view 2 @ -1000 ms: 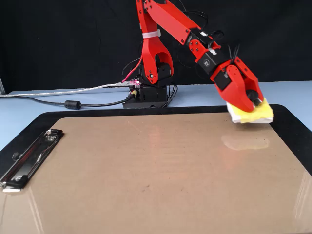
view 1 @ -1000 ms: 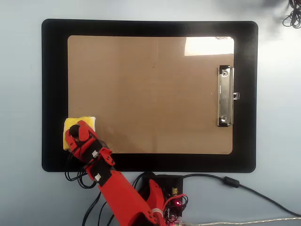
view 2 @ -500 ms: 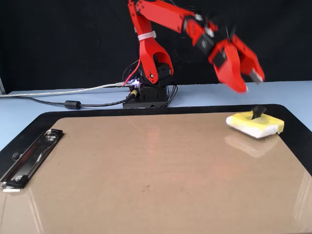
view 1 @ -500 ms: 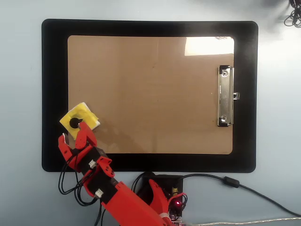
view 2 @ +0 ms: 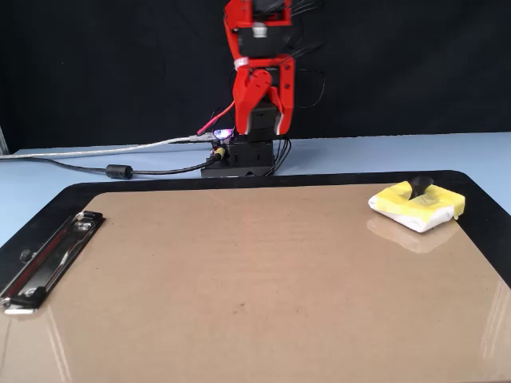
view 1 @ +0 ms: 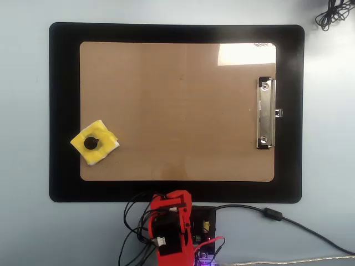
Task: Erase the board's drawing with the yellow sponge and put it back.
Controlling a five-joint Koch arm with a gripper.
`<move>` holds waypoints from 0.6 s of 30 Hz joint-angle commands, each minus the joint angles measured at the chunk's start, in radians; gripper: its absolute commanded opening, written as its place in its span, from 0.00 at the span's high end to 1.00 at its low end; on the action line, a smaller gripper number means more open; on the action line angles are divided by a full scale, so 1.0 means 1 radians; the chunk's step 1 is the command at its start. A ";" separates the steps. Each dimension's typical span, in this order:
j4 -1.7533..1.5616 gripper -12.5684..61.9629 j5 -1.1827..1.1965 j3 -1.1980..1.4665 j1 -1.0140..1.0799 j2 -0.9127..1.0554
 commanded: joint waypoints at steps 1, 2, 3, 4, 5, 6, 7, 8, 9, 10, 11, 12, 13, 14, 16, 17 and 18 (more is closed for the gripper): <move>-0.057 0.40 0.092 0.064 0.087 0.072; -0.067 0.39 0.110 0.109 0.120 0.095; -0.072 0.39 0.133 0.155 0.158 0.106; -0.072 0.38 0.146 0.184 0.181 0.104; -0.072 0.38 0.152 0.221 0.222 0.104; -0.074 0.38 0.152 0.250 0.252 0.104; -0.074 0.38 0.153 0.278 0.276 0.104; -0.072 0.38 0.150 0.313 0.299 0.104; -0.072 0.38 0.149 0.336 0.310 0.104; -0.072 0.38 0.147 0.362 0.316 0.104; -0.072 0.37 0.149 0.383 0.321 0.104; -0.072 0.37 0.149 0.385 0.321 0.104; -0.072 0.37 0.149 0.385 0.322 0.104; -0.074 0.37 0.150 0.385 0.319 0.103; -0.075 0.36 0.149 0.385 0.318 0.103; -0.075 0.36 0.150 0.385 0.318 0.103; -0.075 0.36 0.150 0.385 0.318 0.103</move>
